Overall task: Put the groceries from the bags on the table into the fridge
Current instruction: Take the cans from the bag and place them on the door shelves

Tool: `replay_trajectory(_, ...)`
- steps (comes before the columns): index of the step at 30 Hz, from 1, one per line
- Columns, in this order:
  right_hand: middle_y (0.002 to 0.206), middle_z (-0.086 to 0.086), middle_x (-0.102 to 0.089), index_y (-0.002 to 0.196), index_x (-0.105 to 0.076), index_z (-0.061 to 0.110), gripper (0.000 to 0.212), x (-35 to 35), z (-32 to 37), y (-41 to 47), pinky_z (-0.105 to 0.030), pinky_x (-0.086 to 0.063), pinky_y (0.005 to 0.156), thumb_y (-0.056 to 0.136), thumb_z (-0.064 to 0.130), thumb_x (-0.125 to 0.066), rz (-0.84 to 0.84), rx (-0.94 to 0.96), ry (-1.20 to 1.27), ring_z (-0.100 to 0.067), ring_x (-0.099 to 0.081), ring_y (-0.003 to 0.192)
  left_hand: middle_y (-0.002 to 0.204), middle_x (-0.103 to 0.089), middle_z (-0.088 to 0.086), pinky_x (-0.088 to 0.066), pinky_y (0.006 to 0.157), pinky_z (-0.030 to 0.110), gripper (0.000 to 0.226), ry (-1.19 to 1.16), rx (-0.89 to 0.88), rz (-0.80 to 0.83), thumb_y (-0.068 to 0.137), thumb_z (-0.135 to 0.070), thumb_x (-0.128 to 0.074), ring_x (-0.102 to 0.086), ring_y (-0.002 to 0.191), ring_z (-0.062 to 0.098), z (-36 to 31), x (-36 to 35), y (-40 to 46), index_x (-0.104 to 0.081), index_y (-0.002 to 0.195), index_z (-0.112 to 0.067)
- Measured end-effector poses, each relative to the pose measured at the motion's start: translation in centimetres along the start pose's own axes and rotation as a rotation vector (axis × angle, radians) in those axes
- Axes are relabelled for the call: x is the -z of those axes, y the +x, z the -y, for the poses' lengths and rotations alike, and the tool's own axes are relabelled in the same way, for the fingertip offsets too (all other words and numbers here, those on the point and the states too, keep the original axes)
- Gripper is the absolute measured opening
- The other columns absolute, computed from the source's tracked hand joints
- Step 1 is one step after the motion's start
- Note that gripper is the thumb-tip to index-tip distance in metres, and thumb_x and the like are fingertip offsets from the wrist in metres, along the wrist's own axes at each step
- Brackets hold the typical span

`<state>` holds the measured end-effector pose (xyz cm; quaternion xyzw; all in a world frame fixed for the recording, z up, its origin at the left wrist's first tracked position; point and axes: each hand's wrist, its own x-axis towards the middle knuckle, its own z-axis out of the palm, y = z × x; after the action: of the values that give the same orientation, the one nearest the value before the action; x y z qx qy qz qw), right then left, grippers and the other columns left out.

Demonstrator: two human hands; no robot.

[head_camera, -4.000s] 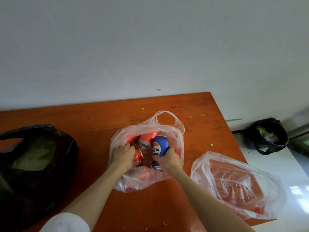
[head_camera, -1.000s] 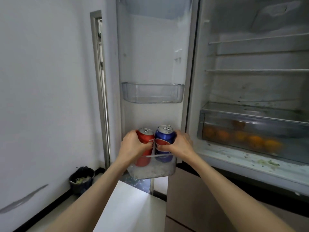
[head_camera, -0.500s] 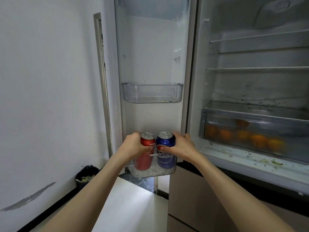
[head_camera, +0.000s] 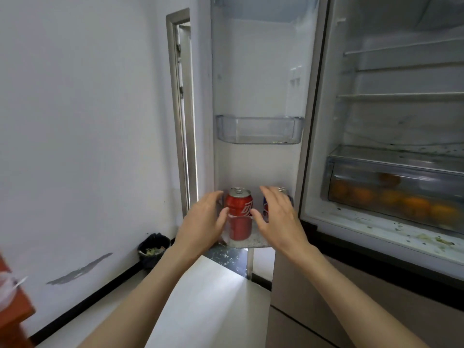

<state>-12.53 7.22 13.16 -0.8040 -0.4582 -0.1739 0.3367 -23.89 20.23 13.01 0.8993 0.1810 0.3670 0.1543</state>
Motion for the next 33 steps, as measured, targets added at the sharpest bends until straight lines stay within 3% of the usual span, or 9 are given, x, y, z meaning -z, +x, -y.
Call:
replay_trajectory(3,0.152,-0.004,-0.029,0.146,-0.027,0.017,0.062,-2.1,3.8,-1.3,-0.029,-0.016,0.114,0.093,0.036,-0.051,0.057,0.125,-0.026,-0.018,-0.024,0.141,0.137,-0.047,0.008,-0.039,0.102,0.036,0.048,0.134,-0.052,-0.019,0.093,-0.031,-0.051,-0.045,0.126,0.022,4.0,3.0,-3.4,-0.043,0.136,-0.011)
replay_trajectory(6,0.148,-0.008,-0.038,0.143,-0.035,0.014,0.061,-5.6,8.5,-2.3,-0.037,-0.022,0.113,0.092,0.044,-0.045,0.103,0.232,-0.069,-0.024,-0.035,0.137,0.132,-0.052,0.015,-0.043,0.097,0.048,0.050,0.314,-0.078,-0.032,0.088,-0.037,-0.041,-0.043,0.123,0.026,9.0,6.7,-6.9,-0.044,0.131,-0.010)
replay_trajectory(8,0.142,-0.011,-0.046,0.138,-0.043,0.012,0.065,-8.8,12.2,-2.9,-0.048,-0.033,0.108,0.087,0.051,-0.038,0.132,0.285,-0.069,-0.028,-0.045,0.129,0.130,-0.054,0.016,-0.044,0.093,0.055,0.048,0.413,-0.004,0.010,0.087,-0.038,-0.038,-0.047,0.122,0.031,12.4,9.5,-9.7,-0.044,0.127,-0.012)
replay_trajectory(12,0.142,-0.011,-0.046,0.138,-0.043,0.015,0.068,-15.9,20.3,-4.6,-0.055,-0.034,0.104,0.084,0.054,-0.032,0.250,0.331,-0.039,-0.030,-0.046,0.129,0.136,-0.051,0.016,-0.037,0.096,0.062,0.051,0.529,0.203,0.104,0.089,-0.041,-0.036,-0.046,0.127,0.038,20.0,15.1,-16.7,-0.049,0.130,-0.012)
replay_trajectory(14,0.147,-0.009,-0.041,0.141,-0.039,0.018,0.070,-19.4,24.5,-5.7,-0.055,-0.032,0.107,0.084,0.057,-0.027,0.325,0.358,-0.012,-0.029,-0.040,0.134,0.140,-0.046,0.015,-0.035,0.098,0.061,0.057,0.553,0.291,0.157,0.090,-0.045,-0.029,-0.041,0.130,0.037,23.4,18.1,-20.0,-0.046,0.134,-0.013)
replay_trajectory(18,0.157,-0.004,-0.021,0.148,-0.022,0.023,0.082,-25.8,31.6,-8.5,-0.049,-0.012,0.117,0.078,0.064,-0.010,0.432,0.411,0.071,-0.023,-0.017,0.145,0.157,-0.014,0.007,-0.008,0.114,0.050,0.075,0.596,0.453,0.162,0.083,-0.056,-0.004,-0.005,0.145,0.027,29.2,23.0,-25.9,-0.018,0.148,-0.022)
replay_trajectory(20,0.157,-0.003,-0.018,0.149,-0.020,0.024,0.080,-28.5,34.8,-9.4,-0.048,-0.009,0.117,0.080,0.065,-0.012,0.479,0.433,0.111,-0.022,-0.013,0.146,0.158,-0.003,0.004,0.001,0.115,0.048,0.067,0.619,0.535,0.159,0.089,-0.055,-0.009,0.006,0.145,0.023,31.6,24.9,-28.4,-0.006,0.149,-0.025)
replay_trajectory(22,0.158,-0.002,-0.015,0.149,-0.015,0.026,0.069,-31.2,37.5,-10.1,-0.047,-0.006,0.117,0.090,0.060,-0.026,0.547,0.446,0.135,-0.020,-0.009,0.146,0.158,0.008,-0.001,0.006,0.115,0.048,0.059,0.610,0.627,0.175,0.097,-0.047,-0.020,0.015,0.144,0.019,33.9,26.3,-30.6,0.004,0.148,-0.029)
replay_trajectory(33,0.158,-0.001,-0.017,0.149,-0.018,0.027,0.063,-46.7,49.2,-6.0,-0.044,-0.010,0.117,0.095,0.050,-0.039,0.690,0.567,0.241,-0.021,-0.012,0.146,0.158,0.006,0.001,0.005,0.115,0.046,0.058,0.626,0.949,0.170,0.098,-0.046,-0.022,0.013,0.144,0.021,47.7,31.1,-33.3,-0.002,0.149,-0.027)
